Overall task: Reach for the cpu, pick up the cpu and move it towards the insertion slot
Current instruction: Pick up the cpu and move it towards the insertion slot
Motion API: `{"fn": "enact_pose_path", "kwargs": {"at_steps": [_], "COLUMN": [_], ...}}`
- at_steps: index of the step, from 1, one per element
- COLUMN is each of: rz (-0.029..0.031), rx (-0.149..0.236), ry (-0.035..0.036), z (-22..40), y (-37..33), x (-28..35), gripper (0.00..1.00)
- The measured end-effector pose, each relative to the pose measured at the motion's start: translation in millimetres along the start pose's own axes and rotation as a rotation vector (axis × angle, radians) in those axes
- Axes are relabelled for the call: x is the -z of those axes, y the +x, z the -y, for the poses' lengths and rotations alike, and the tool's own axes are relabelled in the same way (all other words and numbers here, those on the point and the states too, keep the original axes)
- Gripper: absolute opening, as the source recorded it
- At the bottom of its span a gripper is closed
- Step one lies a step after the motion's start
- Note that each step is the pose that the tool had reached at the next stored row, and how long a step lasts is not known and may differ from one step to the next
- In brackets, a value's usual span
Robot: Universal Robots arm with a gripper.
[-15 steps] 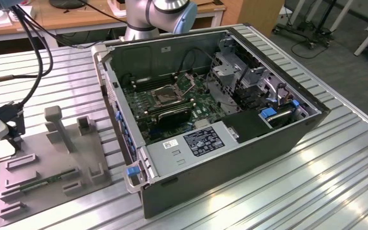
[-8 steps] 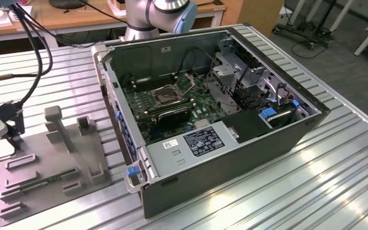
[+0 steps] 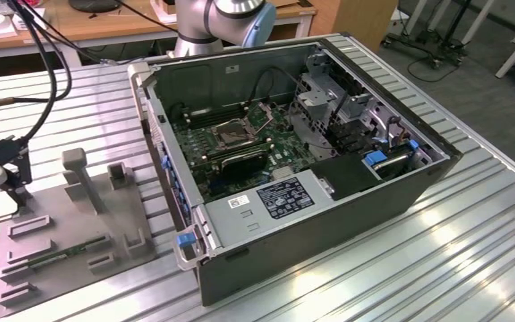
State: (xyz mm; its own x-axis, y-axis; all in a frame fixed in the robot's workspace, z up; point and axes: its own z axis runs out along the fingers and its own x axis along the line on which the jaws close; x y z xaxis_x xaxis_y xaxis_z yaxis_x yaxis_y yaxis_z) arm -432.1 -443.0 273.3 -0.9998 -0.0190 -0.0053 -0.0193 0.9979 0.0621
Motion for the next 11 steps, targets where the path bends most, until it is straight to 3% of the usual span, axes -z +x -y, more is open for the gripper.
{"fn": "enact_pose_path", "kwargs": {"at_steps": [5,11], "rz": [0.0000,0.0000], "rx": [0.000,0.000], "ry": [0.0000,0.0000], "z": [-0.3,-0.3], "y": [0.0,0.0], "x": [4.4,4.8], "gripper": [0.54,0.54]}}
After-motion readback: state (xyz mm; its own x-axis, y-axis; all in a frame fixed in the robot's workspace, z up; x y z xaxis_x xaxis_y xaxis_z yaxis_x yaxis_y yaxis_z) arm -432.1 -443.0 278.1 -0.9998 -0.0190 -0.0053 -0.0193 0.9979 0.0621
